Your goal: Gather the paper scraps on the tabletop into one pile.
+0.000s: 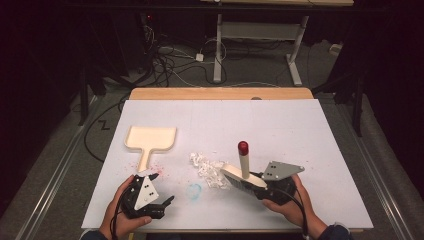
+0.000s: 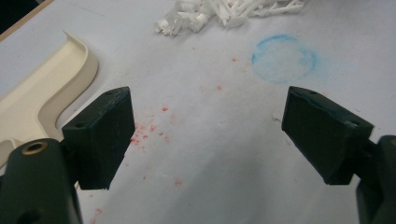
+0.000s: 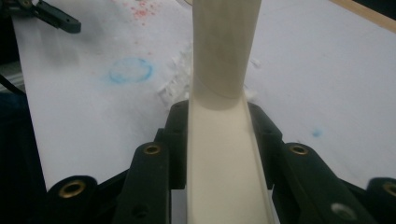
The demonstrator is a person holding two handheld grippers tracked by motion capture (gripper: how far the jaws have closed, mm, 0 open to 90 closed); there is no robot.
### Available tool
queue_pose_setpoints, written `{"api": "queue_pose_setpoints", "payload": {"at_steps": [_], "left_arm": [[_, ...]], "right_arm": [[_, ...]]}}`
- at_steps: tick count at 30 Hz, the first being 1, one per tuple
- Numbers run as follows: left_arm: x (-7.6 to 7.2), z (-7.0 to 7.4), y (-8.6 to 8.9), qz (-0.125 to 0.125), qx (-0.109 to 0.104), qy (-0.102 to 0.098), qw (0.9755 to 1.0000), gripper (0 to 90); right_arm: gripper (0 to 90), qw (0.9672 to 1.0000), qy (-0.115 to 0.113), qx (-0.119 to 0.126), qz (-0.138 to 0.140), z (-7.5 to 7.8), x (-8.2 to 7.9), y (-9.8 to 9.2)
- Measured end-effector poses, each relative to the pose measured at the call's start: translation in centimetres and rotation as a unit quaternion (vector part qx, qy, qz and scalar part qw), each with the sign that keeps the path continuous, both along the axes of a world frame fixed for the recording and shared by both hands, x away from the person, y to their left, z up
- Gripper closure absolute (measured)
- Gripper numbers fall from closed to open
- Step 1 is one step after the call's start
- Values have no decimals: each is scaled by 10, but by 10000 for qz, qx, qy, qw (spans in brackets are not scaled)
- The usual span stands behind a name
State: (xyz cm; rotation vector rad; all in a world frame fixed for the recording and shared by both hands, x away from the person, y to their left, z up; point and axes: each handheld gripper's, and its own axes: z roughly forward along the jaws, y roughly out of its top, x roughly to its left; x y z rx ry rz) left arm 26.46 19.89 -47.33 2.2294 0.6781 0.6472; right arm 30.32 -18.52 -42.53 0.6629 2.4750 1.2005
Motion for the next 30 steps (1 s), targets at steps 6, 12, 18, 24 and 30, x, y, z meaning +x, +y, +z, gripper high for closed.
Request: {"api": "queue_pose_setpoints", "payload": {"at_steps": [6, 12, 18, 24, 30], "left_arm": [[0, 0, 2, 36, -51, 14, 10000, 164], [-1, -1, 2, 35, -8, 40, 10000, 164], [-2, 1, 5, 73, -70, 38, 9999, 165], [1, 0, 1, 45, -55, 57, 10000, 166], [2, -1, -1, 7, -19, 82, 10000, 166]], "right_arm": [[679, 9998, -209, 68, 32, -2, 16, 21], [679, 9989, -302, 350, 24, 14, 18, 13], [678, 9967, -420, 644, -257, 32, 12, -15], [679, 9909, -727, 249, -1102, 16, 29, -16], [679, 9858, -651, 128, -1543, -17, 53, 9]]}}
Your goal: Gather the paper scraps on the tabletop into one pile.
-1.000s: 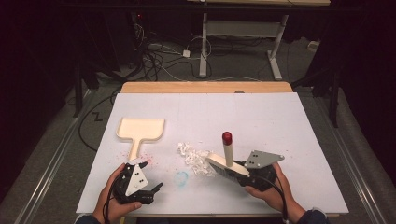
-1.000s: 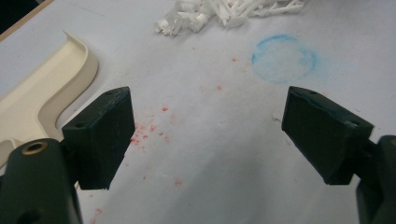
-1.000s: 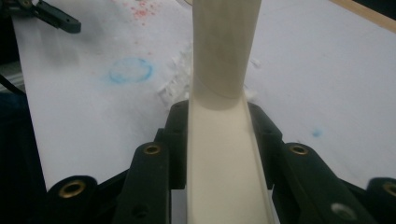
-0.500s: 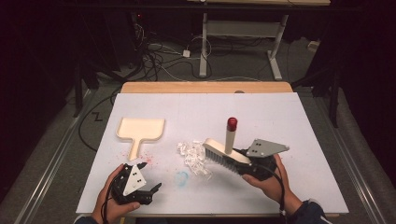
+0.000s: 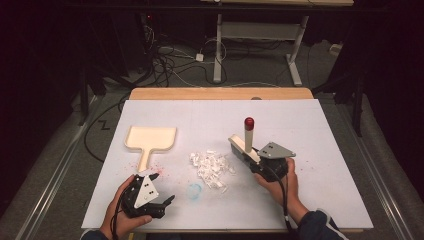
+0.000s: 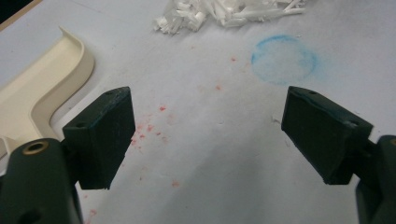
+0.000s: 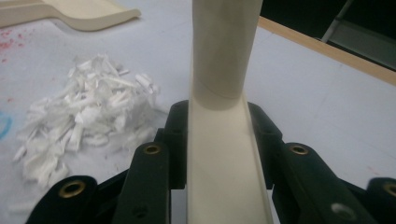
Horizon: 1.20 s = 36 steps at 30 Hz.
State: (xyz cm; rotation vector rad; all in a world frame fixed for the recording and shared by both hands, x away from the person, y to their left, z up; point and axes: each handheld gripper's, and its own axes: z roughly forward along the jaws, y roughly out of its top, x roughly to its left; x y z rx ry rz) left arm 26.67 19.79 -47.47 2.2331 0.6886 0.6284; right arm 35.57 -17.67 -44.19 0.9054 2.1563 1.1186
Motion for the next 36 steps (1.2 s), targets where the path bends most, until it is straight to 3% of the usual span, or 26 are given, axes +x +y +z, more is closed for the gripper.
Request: {"api": "queue_pose_setpoints", "payload": {"at_steps": [6, 9, 14, 16, 20, 22, 29, 36], "left_arm": [[0, -1, 1, 4, 10, 4, 10000, 167], [-1, -1, 1, 20, -23, 2, 10000, 170], [-1, -1, 1, 6, -31, 13, 10000, 170], [-1, -2, 2, 10, -17, 20, 10000, 170], [-2, -1, 3, 18, -25, 3, 10000, 170], [-3, 0, 3, 16, 8, -13, 10000, 170], [-3, 0, 1, 0, 44, -28, 10000, 170], [-4, 1, -1, -4, 50, -49, 10000, 170]], "right_arm": [[675, 9999, -65, -63, 74, -9, 1, 41], [677, 9998, -48, 111, 159, -7, 0, 57], [679, 9988, -30, 356, 343, -3, -1, 71], [679, 9989, -91, 261, 380, -1, -3, 71], [678, 9989, -125, 281, 341, 11, -6, 54], [678, 9980, -71, 375, 508, 18, -9, 40], [678, 9945, 197, 351, 969, 37, -36, -5], [678, 9902, 479, 316, 1275, 35, -65, -29]]}}
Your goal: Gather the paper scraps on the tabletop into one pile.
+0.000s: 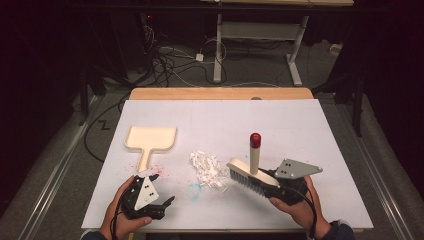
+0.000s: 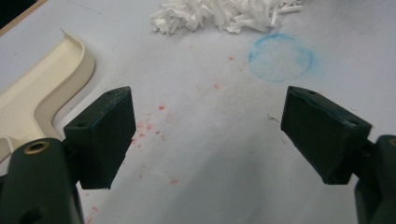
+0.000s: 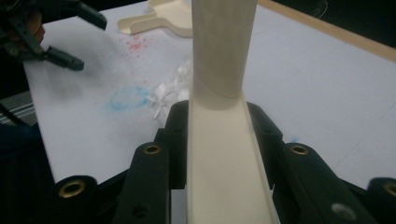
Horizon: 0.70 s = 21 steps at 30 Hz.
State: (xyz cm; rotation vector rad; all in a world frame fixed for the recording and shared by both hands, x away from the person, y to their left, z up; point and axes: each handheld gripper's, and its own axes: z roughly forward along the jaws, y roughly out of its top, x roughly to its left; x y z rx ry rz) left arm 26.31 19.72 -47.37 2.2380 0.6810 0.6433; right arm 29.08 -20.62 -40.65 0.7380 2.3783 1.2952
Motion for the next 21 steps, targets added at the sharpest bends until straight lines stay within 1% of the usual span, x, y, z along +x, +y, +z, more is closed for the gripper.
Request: {"api": "queue_pose_setpoints", "payload": {"at_steps": [3, 5, 7, 8, 10, 11, 13, 16, 18, 19, 21], "left_arm": [[0, 0, 0, -21, -8, 5, 10000, 170], [1, 0, 0, -38, -25, 11, 10000, 171], [1, 0, 1, -44, -65, -3, 10000, 170], [1, 0, 1, -37, -63, -7, 10000, 170], [1, 0, 1, -47, -50, -1, 10000, 170], [1, 0, 0, -51, -45, 1, 10000, 170], [2, 0, 0, -70, -32, 1, 10000, 170], [2, 0, -1, -88, -31, 5, 10000, 170], [3, -1, -1, -84, -14, 16, 10000, 170], [3, -1, 0, -82, -20, 19, 10000, 170], [3, -2, 0, -70, -31, 23, 10000, 170]], "right_arm": [[679, 9996, 159, -63, 210, -8, -8, -2], [678, 9989, 277, -172, 346, -15, -12, 2], [679, 9985, 220, -224, 438, -20, -12, 9], [679, 9985, 224, -211, 460, -22, -11, 13], [679, 9991, 104, -215, 363, -24, -8, 24], [680, 9989, 66, -247, 405, -25, -2, 31], [680, 9991, -25, -260, 334, -28, 4, 42], [680, 9992, -67, -257, 307, -32, 14, 56], [679, 9996, -64, -125, 245, -31, 21, 62], [679, 9997, -132, -87, 208, -29, 24, 64], [679, 9996, -213, 73, 167, -24, 27, 64]]}}
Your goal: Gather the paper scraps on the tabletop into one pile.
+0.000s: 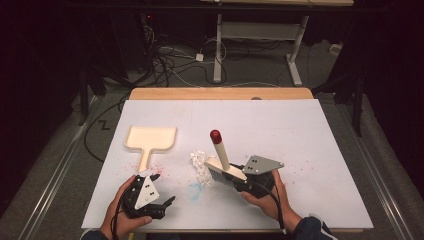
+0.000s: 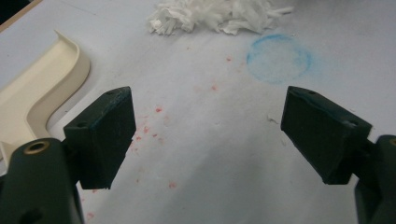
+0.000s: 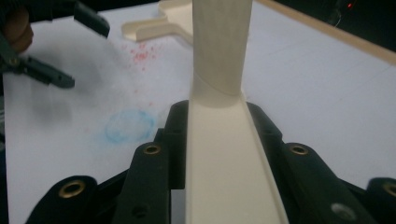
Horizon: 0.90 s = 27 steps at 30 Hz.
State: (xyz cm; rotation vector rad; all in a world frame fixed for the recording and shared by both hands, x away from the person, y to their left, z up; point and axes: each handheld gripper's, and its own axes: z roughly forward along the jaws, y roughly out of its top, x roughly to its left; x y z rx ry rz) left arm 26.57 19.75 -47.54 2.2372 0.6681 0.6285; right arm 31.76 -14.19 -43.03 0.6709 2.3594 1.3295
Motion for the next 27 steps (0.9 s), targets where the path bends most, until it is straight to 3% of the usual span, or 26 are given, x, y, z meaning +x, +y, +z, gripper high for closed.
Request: {"api": "queue_pose_setpoints", "payload": {"at_steps": [4, 10, 13, 18, 21, 24, 27], "left_arm": [[0, 0, 1, -11, 33, 2, 10000, 170], [-2, 2, 1, 19, 38, -35, 10000, 170], [-2, 2, 1, 19, 47, -26, 10000, 170], [-2, 2, 0, 6, 39, -26, 10000, 170], [-1, 2, -1, -10, 72, -29, 10000, 170], [0, 2, -2, -28, 58, -45, 10000, 170], [0, 2, -2, -43, 28, -31, 10000, 170]], "right_arm": [[679, 9997, -53, 220, -58, 10, 0, -9], [678, 9995, -92, 290, -9, 23, -12, -36], [678, 9993, -138, 314, -113, 29, -20, -52], [679, 9990, -179, -103, -393, 22, -23, -68], [679, 9989, -5, -218, -404, 10, -18, -67], [680, 9990, 0, -259, -365, -1, -11, -56], [679, 9994, -175, -197, -238, -5, -2, -42]]}}
